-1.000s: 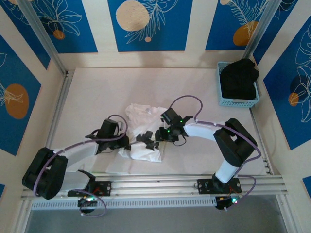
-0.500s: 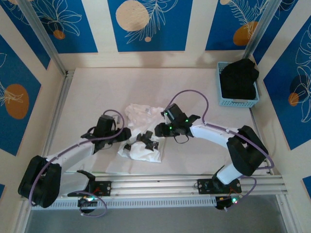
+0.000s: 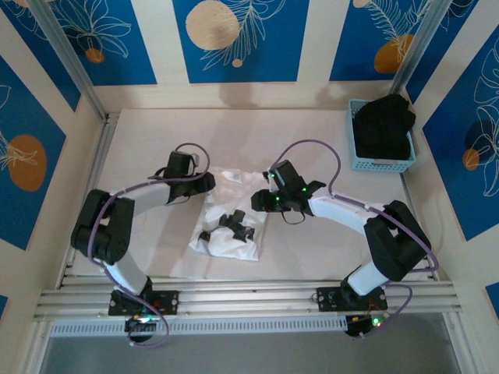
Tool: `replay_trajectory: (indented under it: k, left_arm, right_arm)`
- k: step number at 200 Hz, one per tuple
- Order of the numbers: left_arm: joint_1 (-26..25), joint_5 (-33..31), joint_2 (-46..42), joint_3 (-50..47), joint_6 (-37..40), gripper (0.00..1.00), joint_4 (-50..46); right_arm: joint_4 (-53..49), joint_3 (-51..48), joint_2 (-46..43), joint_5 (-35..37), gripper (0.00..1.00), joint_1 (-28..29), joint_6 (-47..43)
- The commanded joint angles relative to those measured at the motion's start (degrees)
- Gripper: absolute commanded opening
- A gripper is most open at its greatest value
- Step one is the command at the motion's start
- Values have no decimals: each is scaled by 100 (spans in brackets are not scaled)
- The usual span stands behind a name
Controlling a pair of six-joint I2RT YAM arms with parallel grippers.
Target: Fold the inside-out t-shirt
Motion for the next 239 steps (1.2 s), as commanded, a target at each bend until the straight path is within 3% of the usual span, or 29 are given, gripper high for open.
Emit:
replay_trajectory:
  k: [1, 43, 71, 99, 137, 169, 239]
  left_arm:
    - [58, 267, 323, 350, 191, 43, 135]
    - [58, 723, 423, 484, 284, 19, 666]
    - [59, 1467, 338, 432, 166, 5, 1142]
    - [89, 1989, 414, 419, -7, 1, 1485]
    - [320, 1409, 1028, 970, -55, 1, 518]
    - [405, 1041, 1533, 1388, 83, 9, -24]
    - [470, 820, 1273, 1481, 456, 52, -389]
  right_arm:
    - [104, -52, 25, -150, 46, -37, -9]
    - [115, -170, 21, -124, 46, -87, 28]
    - [113, -181, 63, -125, 46, -130, 19]
    - [107, -160, 102, -113, 45, -218, -16]
    - [77, -104, 94, -9, 46, -388, -29]
    - [61, -89, 124, 154, 46, -695, 252]
    - [-139, 844, 1143, 88, 58, -1164, 530]
